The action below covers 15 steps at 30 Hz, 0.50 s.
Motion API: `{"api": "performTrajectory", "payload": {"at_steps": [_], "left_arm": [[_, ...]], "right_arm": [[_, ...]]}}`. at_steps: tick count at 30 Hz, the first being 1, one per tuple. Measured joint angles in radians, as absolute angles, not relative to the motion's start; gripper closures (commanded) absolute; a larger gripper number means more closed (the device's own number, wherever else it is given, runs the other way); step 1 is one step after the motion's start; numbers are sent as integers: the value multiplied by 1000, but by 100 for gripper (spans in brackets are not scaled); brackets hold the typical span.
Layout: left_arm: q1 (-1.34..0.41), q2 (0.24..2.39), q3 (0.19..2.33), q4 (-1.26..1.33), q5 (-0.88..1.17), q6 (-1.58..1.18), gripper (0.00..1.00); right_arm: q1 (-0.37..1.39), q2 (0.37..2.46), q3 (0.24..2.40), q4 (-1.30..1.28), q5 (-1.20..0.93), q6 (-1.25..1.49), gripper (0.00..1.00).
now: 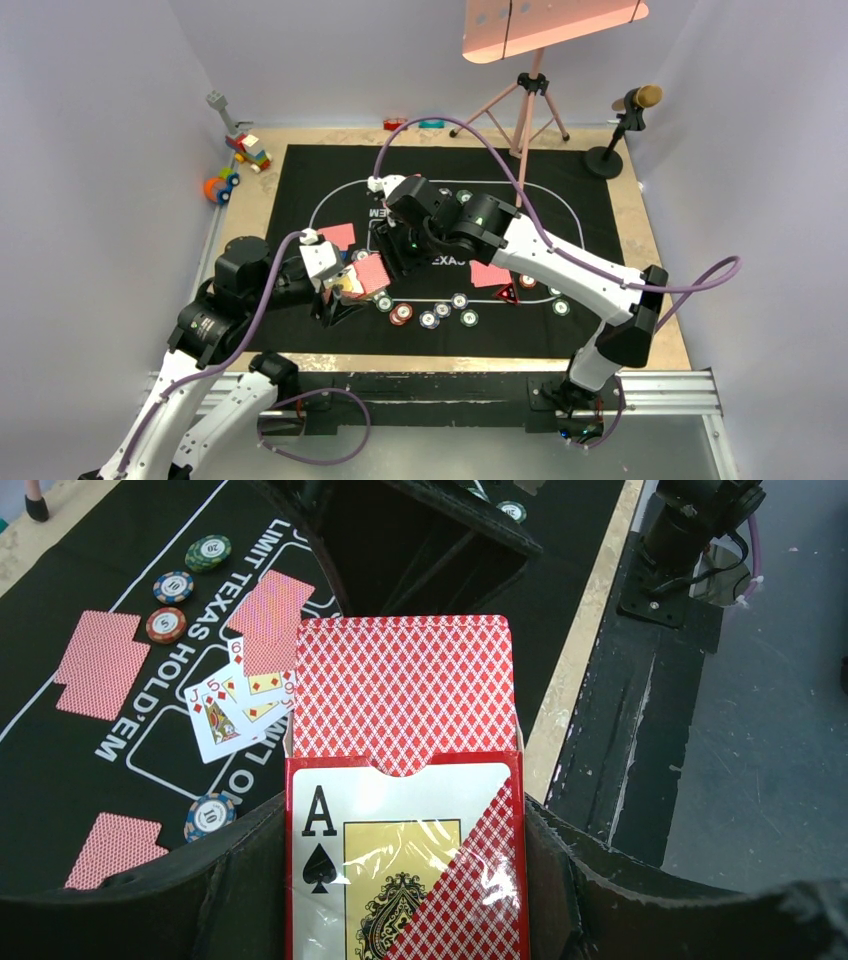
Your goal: Distribute texas hold em gaming equipment
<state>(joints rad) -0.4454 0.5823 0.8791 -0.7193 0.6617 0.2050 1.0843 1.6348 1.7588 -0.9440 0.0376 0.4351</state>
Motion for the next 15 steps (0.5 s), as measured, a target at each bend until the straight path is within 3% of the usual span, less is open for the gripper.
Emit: {"api": "performTrajectory", "payload": {"at_steps": [8,15], "left_arm": [[-445,582,879,-720,670,205,97],[-445,584,889,-720,678,208,97]], "right_arm": [[1061,1614,1761,-989,95,412,52],[1034,1584,1760,-991,60,410,34]]}}
